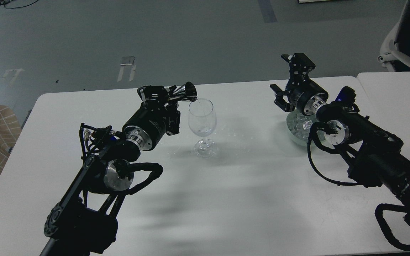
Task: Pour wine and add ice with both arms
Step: 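Tilt the jigger over the wine glass with the left gripper to pour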
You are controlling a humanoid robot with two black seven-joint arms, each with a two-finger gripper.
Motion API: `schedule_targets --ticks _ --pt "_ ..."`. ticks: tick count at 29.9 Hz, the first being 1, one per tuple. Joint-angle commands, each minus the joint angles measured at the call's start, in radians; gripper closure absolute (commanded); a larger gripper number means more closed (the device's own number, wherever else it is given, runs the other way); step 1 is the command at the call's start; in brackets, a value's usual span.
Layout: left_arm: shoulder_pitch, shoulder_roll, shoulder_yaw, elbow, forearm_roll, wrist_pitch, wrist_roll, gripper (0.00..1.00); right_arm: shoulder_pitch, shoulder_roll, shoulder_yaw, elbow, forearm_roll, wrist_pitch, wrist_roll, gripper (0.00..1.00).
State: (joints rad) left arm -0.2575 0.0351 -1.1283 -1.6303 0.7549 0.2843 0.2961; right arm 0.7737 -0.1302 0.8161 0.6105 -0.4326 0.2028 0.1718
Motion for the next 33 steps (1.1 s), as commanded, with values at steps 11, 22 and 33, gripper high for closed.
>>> schedule_targets --ticks 11,22,33 --pt "0.007 0.002 0.028 -0.016 0.165 0.003 0.0 1.0 -0.001 0.001 0.0 0.0 0.0 0.0 0.0 0.0" --pt "0.004 0.003 0.053 -0.016 0.308 0.003 0.0 1.0 -0.001 0.0 0.0 0.0 0.0 0.0 0.0 0.0" --pt "0.0 0.011 0.09 -0.023 0.449 0.003 0.008 1.0 -0.001 0.006 0.0 0.0 0.0 0.0 0.0 0.0"
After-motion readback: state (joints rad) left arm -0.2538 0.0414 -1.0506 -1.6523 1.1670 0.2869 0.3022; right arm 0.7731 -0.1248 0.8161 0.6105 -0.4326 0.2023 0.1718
